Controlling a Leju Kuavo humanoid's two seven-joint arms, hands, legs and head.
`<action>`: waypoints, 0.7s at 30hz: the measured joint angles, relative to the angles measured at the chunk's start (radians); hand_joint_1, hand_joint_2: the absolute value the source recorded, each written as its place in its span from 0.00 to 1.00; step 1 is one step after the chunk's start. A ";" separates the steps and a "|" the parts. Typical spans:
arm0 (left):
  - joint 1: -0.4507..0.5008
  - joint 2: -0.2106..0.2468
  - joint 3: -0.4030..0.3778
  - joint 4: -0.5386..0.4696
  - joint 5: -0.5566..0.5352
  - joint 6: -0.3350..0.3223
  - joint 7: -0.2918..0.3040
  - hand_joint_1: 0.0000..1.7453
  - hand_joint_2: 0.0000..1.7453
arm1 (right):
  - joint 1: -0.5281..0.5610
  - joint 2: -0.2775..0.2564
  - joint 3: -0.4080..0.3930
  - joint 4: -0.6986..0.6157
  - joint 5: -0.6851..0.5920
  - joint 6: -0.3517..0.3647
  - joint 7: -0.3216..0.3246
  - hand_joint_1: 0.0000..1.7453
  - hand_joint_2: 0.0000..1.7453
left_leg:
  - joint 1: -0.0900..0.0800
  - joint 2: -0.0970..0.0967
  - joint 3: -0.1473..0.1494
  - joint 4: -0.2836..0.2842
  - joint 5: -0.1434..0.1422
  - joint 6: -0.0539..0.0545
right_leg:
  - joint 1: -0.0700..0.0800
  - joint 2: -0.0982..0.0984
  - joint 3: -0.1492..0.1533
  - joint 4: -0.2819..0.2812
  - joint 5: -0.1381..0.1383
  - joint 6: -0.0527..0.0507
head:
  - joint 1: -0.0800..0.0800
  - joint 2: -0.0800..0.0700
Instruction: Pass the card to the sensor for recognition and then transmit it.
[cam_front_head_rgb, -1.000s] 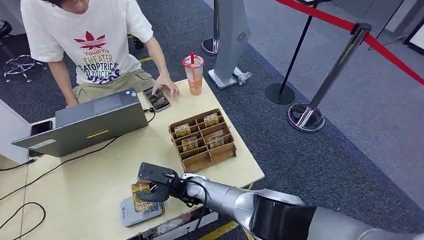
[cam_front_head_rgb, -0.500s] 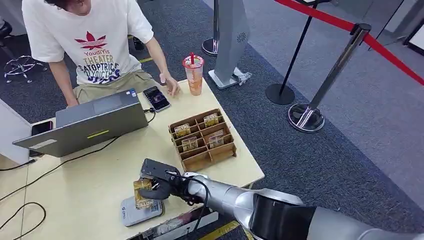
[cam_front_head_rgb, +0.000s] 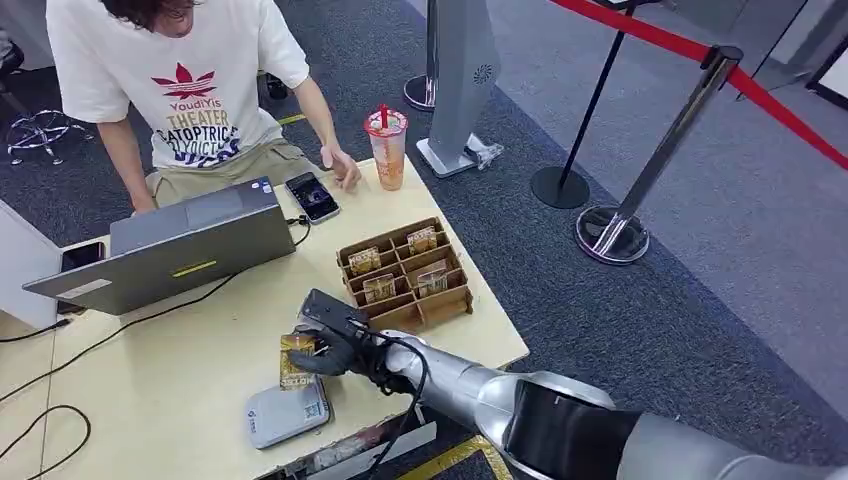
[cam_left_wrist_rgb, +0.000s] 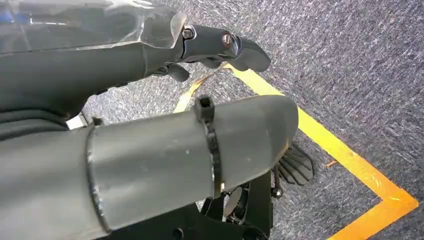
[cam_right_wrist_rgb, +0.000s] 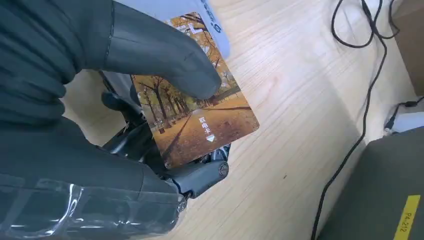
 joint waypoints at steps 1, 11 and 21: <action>0.000 0.000 0.000 0.000 0.000 0.000 0.000 0.00 0.00 | 0.000 0.000 -0.001 0.000 0.000 0.000 0.000 1.00 1.00 | 0.000 0.000 0.000 0.000 0.000 0.000 | 0.000 0.000 0.000 0.000 0.000 0.000 | 0.000 0.000; 0.000 0.000 0.000 0.000 0.000 -0.010 -0.002 0.00 0.00 | 0.001 -0.016 -0.016 -0.027 0.001 -0.008 -0.008 1.00 1.00 | 0.000 0.000 0.000 0.000 0.000 0.000 | 0.000 0.000 0.000 0.000 0.000 0.000 | 0.000 0.000; 0.000 0.002 0.000 0.000 0.001 -0.011 -0.001 0.00 0.00 | 0.015 -0.036 -0.029 -0.064 0.043 -0.003 0.031 1.00 1.00 | 0.000 0.000 0.000 0.000 0.000 0.000 | 0.000 0.000 0.000 0.000 0.000 0.000 | 0.000 0.000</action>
